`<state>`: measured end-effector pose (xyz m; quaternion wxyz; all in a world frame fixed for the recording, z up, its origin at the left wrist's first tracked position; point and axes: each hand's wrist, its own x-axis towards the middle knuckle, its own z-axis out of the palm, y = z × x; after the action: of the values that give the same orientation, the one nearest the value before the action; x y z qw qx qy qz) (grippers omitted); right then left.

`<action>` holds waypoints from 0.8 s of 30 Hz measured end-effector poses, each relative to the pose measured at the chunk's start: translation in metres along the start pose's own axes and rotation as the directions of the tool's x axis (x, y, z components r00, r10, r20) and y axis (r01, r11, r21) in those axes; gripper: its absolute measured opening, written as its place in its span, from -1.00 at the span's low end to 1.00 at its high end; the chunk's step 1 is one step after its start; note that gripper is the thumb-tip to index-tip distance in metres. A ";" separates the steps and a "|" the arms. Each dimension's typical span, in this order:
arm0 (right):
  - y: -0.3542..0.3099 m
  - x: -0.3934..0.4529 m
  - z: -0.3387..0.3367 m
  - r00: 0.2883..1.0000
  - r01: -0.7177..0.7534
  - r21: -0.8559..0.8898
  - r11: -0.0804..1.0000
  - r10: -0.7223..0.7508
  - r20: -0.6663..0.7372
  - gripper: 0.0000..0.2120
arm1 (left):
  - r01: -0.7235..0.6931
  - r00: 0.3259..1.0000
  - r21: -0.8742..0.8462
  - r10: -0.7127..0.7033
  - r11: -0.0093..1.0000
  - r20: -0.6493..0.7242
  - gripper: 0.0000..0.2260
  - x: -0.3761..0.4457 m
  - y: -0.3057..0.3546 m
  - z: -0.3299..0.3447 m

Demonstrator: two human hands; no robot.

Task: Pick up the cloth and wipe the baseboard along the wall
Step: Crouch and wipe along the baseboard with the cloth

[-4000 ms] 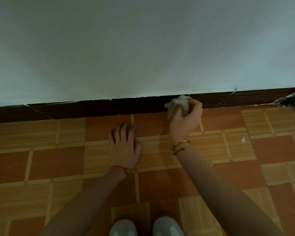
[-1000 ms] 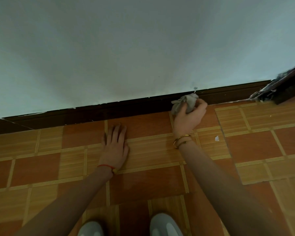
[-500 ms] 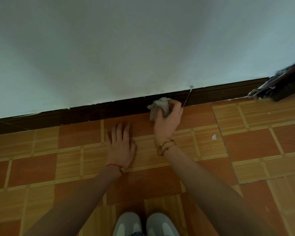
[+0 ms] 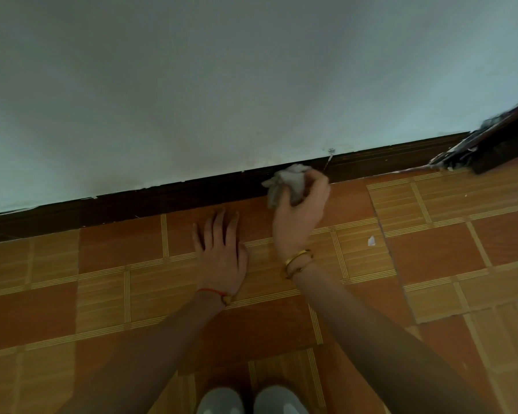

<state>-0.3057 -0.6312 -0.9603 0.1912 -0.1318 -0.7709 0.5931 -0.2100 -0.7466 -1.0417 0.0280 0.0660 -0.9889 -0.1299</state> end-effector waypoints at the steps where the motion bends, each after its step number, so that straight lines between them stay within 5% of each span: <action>1: -0.004 -0.009 0.005 0.999 0.028 0.001 1.000 -0.028 0.043 -0.70 | -0.003 1.000 -0.001 0.003 1.000 -0.003 -0.49 0.000 0.000 0.000; 6: -0.008 -0.010 0.004 0.997 0.046 0.012 0.999 -0.047 0.065 -0.71 | -0.015 1.000 -0.012 0.015 1.000 -0.006 -0.48 0.000 -0.002 0.000; 15: 0.006 0.047 -0.026 0.967 -0.035 -0.011 0.999 0.031 -0.254 -0.65 | -0.010 1.000 -0.019 0.011 1.000 0.004 -0.49 0.000 0.000 -0.002; 24: -0.012 -0.007 0.005 0.999 0.045 -0.050 0.998 -0.043 0.025 -0.62 | -0.013 1.000 -0.022 0.013 1.000 0.023 -0.48 0.000 -0.001 -0.002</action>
<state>-0.3018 -0.6413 -0.9504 0.1914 -0.1124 -0.7905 0.5708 -0.2100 -0.7484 -1.0401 0.0182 0.0579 -0.9881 -0.1414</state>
